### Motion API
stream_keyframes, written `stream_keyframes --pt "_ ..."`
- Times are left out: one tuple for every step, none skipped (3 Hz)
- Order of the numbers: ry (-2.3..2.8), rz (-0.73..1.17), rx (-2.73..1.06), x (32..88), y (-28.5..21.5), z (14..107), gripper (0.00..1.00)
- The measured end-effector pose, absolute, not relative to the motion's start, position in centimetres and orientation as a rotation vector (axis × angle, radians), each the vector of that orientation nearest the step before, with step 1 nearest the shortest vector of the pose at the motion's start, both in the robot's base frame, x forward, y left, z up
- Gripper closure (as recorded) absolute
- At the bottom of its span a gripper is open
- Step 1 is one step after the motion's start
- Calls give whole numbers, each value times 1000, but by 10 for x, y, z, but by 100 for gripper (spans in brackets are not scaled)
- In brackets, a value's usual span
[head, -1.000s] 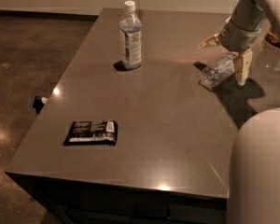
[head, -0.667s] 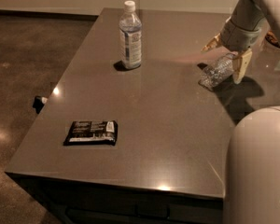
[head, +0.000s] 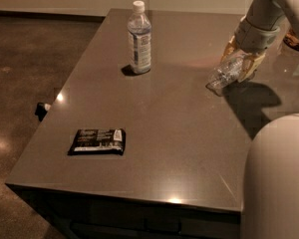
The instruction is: Move water bottle near rxbar chocolate
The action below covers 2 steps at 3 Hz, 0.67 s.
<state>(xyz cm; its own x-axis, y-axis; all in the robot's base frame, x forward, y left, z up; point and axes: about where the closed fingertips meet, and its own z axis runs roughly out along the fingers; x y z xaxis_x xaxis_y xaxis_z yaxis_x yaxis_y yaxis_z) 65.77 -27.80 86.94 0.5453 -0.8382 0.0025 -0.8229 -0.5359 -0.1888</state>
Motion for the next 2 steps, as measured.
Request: stream_keyframes --pt "1407 -140 -2608 644 -266 879 87" --pt "1385 -144 -2606 621 -249 890 100"
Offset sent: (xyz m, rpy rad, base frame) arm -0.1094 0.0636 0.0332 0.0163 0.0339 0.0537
